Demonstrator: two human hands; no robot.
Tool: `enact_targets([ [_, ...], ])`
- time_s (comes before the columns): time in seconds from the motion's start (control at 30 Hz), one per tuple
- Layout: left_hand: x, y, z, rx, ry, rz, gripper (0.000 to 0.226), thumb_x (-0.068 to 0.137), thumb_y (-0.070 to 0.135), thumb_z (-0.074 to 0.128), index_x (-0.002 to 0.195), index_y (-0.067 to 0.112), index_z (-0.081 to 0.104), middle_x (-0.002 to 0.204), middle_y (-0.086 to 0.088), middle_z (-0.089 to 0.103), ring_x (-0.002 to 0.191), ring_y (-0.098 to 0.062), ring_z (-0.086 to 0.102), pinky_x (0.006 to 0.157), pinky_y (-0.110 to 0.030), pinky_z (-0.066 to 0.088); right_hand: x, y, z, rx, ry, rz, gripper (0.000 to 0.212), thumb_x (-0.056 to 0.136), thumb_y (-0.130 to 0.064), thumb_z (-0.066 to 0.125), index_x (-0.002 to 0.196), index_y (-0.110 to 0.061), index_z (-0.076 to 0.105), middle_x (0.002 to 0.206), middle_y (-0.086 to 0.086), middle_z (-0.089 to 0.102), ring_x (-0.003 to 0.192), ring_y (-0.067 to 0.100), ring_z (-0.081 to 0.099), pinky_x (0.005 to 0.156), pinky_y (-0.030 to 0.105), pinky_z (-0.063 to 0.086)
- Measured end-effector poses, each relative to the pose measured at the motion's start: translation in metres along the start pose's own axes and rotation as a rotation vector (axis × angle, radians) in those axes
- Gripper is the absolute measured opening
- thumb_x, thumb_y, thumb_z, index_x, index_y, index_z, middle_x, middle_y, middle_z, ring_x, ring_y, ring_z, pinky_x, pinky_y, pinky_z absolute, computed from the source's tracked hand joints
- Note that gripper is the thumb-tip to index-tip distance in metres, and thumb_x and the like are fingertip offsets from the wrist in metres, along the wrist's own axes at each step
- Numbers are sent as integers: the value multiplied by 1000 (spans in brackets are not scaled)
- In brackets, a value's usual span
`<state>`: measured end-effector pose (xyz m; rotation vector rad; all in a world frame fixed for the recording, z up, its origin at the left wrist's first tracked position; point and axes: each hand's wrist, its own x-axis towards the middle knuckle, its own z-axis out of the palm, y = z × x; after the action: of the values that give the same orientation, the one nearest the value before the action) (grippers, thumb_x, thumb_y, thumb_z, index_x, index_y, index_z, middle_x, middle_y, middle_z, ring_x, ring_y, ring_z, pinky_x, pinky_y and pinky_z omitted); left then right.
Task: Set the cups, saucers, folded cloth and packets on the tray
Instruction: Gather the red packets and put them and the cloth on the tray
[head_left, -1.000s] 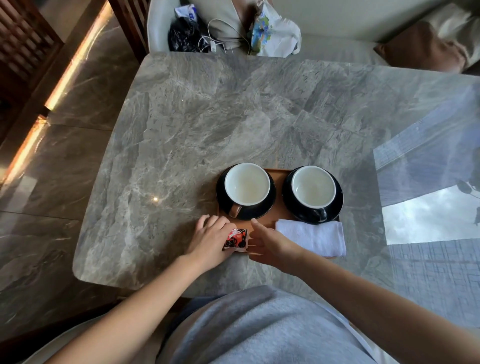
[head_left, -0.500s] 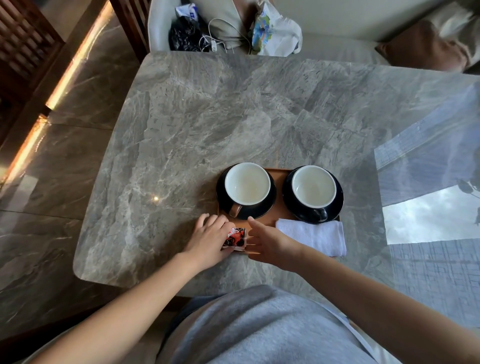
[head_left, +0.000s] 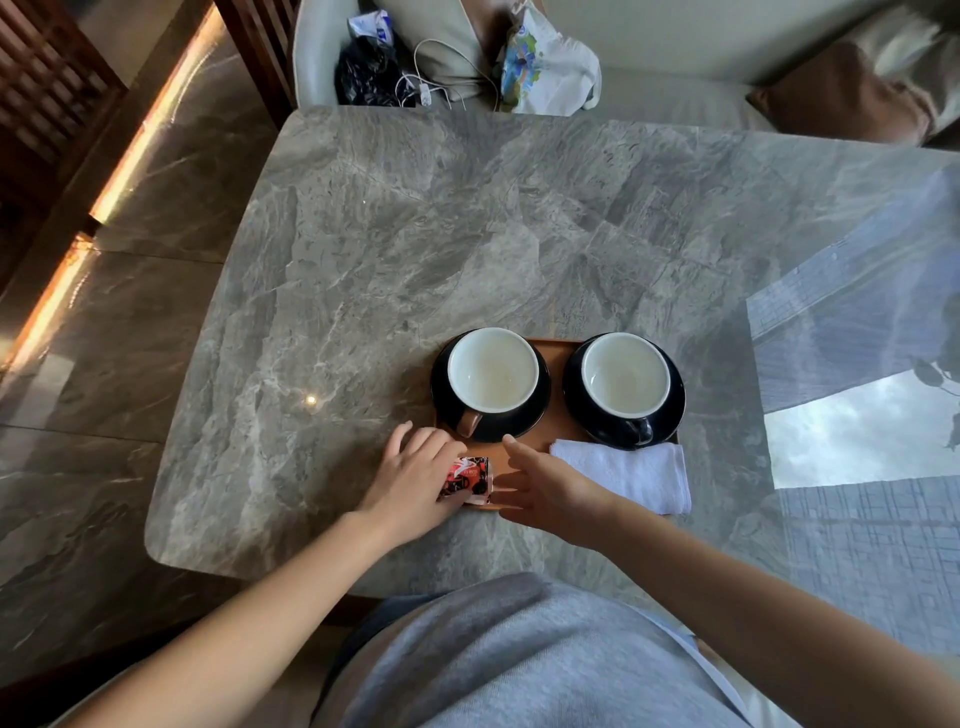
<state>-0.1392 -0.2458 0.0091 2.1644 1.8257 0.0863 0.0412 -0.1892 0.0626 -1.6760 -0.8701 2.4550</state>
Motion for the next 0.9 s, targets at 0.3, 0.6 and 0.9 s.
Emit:
enact_targets([
  [0.3, 22, 13, -34, -1022, 157, -620, 14, 89, 15, 59, 93, 9, 47, 73, -5, 64, 52, -6, 60, 53, -24, 46, -6, -37, -23, -356, 378, -680, 16, 93, -5, 52, 107, -6, 57, 89, 11, 60, 75, 15, 54, 71, 32, 46],
  [0.6, 27, 54, -35, -1792, 82, -965, 19, 92, 16, 55, 105, 10, 43, 99, -12, 68, 83, -20, 68, 90, -37, 49, 60, -114, -16, -1377, 348, -785, 45, 93, -10, 45, 134, -29, 48, 142, 1, 46, 128, 26, 43, 95, 41, 44],
  [0.9, 31, 48, -37, -1728, 191, -984, 23, 91, 15, 56, 111, 9, 45, 114, -11, 64, 99, -20, 63, 92, -35, 46, 76, -119, -23, -1397, 493, -709, 65, 84, 3, 31, 126, -40, 54, 124, 10, 61, 108, 33, 58, 76, 36, 46],
])
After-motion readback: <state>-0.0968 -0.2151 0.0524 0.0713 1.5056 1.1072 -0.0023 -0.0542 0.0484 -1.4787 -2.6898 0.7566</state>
